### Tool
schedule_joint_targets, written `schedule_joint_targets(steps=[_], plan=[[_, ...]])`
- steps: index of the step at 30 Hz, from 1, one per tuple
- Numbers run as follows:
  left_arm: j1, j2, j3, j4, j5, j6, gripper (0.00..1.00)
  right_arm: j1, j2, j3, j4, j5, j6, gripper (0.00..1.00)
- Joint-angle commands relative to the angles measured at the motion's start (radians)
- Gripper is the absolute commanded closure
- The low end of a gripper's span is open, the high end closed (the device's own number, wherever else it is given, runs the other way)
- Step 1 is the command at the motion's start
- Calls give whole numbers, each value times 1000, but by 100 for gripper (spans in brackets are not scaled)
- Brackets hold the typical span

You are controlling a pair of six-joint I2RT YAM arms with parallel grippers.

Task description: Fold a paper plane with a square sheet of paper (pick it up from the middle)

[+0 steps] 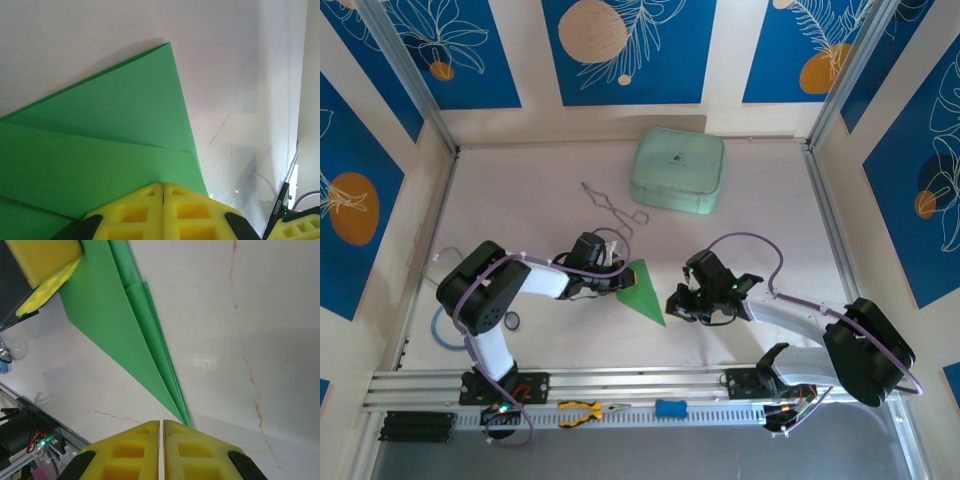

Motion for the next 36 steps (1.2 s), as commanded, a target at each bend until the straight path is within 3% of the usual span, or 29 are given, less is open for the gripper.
schedule_joint_targets(steps=[1,14,18,23,27,30,36], plan=[[9,53,-34,-123,-46,12,100,-2,9,-12,24,-30,26,88],[19,-32,4,-310,-59,22,100,19,79,8,111,-95,78,83],[23,-8,30,-336,-61,82,100,29,128,29,177,-89,29,91],[24,-15,14,-251,-51,22,100,73,207,115,130,-68,-21,96],[26,-14,17,-257,-47,27,100,73,285,82,233,-105,11,97],[31,-24,10,-270,-46,37,100,92,316,74,211,-75,8,97],[34,-49,-15,-281,-40,44,100,138,206,-77,237,-67,55,97]])
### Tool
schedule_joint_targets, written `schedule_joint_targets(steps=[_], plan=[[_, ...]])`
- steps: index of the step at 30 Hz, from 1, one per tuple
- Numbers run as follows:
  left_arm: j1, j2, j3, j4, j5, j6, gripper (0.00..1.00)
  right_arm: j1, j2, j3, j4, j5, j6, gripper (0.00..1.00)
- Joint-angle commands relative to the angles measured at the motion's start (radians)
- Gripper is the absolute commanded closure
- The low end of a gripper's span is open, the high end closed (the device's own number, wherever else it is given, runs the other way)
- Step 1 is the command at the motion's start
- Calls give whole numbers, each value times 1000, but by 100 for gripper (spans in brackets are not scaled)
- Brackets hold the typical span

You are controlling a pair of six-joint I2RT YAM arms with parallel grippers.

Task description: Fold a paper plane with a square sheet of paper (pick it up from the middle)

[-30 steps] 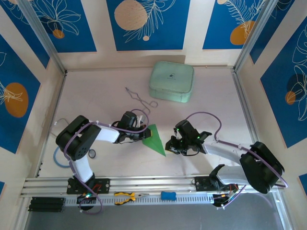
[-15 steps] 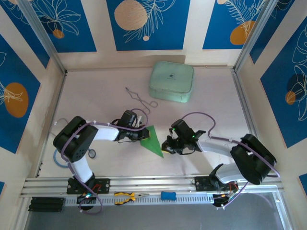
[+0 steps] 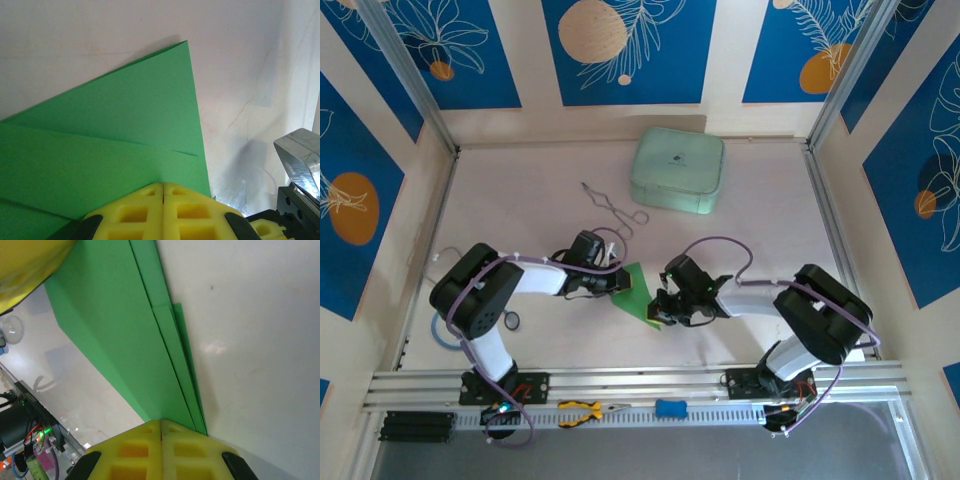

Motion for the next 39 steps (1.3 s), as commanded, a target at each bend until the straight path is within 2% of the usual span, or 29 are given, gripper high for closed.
schedule_joint_targets(steps=[1,7,9,13,15,19,25,32,39], plan=[[21,-6,-46,-103,-46,19,100,54,-98,-103,-68,17,42,97],[23,-2,-91,-12,-50,-46,100,64,-357,-233,-181,48,94,93],[23,8,-91,15,-35,-68,100,51,-462,-227,-248,68,100,87],[24,3,-83,-6,-37,-74,100,12,-570,-218,-239,66,133,73],[23,-4,-81,-17,-43,-73,100,-1,-554,-196,-226,55,129,70],[23,-4,-77,-18,-37,-79,100,-6,-443,-132,-236,75,123,69],[23,-16,-71,-24,-35,-87,100,43,-380,-184,-67,133,261,68],[23,-22,-67,-36,-35,-83,100,64,-302,-154,-78,132,251,68],[23,-36,-67,-43,-41,-82,100,62,-298,-166,-76,118,246,66]])
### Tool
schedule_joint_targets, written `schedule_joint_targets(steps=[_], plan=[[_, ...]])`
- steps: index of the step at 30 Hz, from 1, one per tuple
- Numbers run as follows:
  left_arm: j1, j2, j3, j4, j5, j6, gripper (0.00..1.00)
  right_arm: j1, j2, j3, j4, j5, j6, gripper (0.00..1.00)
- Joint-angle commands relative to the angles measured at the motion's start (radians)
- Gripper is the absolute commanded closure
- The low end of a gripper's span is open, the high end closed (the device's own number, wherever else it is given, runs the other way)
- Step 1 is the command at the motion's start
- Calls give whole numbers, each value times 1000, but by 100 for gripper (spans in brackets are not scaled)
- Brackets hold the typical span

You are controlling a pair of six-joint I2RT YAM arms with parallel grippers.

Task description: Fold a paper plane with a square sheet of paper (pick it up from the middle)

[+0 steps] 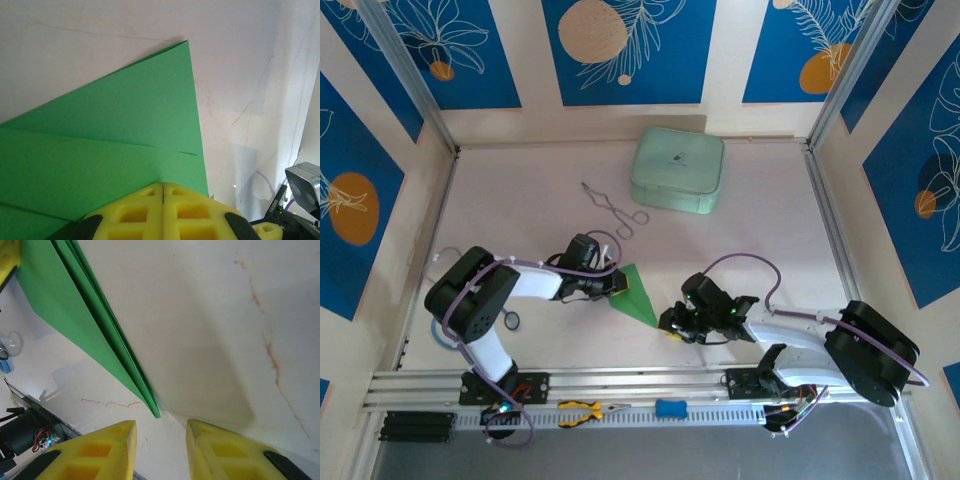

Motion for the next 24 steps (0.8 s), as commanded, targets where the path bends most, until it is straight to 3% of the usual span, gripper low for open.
schedule_joint_targets(steps=[1,24], plan=[[12,-6,-8,-96,-40,-3,100,-2,5,4,4,-20,3,66],[12,2,-2,-104,-34,-5,100,-13,64,19,73,-81,-33,64]])
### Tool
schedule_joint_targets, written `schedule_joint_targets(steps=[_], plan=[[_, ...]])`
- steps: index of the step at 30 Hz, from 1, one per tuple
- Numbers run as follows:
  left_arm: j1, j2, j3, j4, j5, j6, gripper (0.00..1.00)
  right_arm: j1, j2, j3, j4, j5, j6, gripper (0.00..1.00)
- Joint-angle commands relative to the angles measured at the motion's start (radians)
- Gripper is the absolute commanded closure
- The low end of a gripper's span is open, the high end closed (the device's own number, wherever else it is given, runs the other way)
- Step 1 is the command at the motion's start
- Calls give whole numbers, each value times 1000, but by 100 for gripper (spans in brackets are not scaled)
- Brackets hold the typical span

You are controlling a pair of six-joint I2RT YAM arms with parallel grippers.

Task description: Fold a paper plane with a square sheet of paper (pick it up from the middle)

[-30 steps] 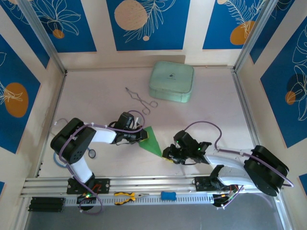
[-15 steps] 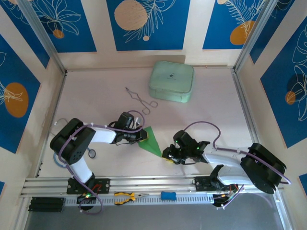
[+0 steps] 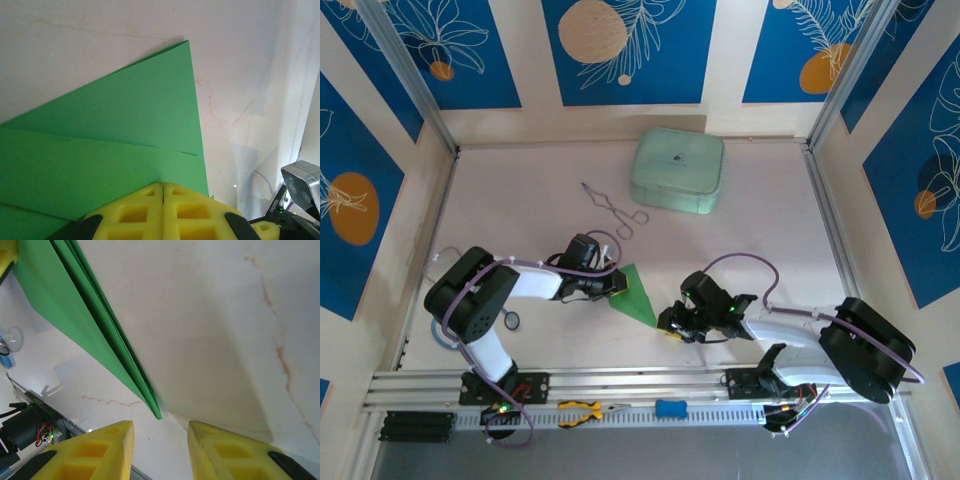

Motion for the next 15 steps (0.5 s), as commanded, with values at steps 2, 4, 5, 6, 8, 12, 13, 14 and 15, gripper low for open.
schedule_joint_targets(steps=[2,4,5,6,8,12,13,14,15], plan=[[12,6,-2,-93,-31,-5,100,4,43,18,73,-39,-24,65],[12,4,0,-97,-30,-4,100,6,51,24,88,-46,-26,67],[12,2,0,-101,-32,-2,100,8,49,26,91,-42,-25,67],[12,1,-1,-104,-32,-1,100,9,46,26,95,-40,-26,67],[12,-5,-1,-108,-33,0,100,7,45,23,109,-47,-25,68],[12,-7,2,-109,-33,-1,100,6,47,20,126,-49,-26,68],[13,-8,4,-109,-32,-2,100,6,47,19,135,-47,-23,68],[12,-9,4,-109,-32,-2,100,6,47,17,139,-43,-19,68],[12,-9,4,-109,-32,-2,100,6,50,18,143,-40,-16,68]])
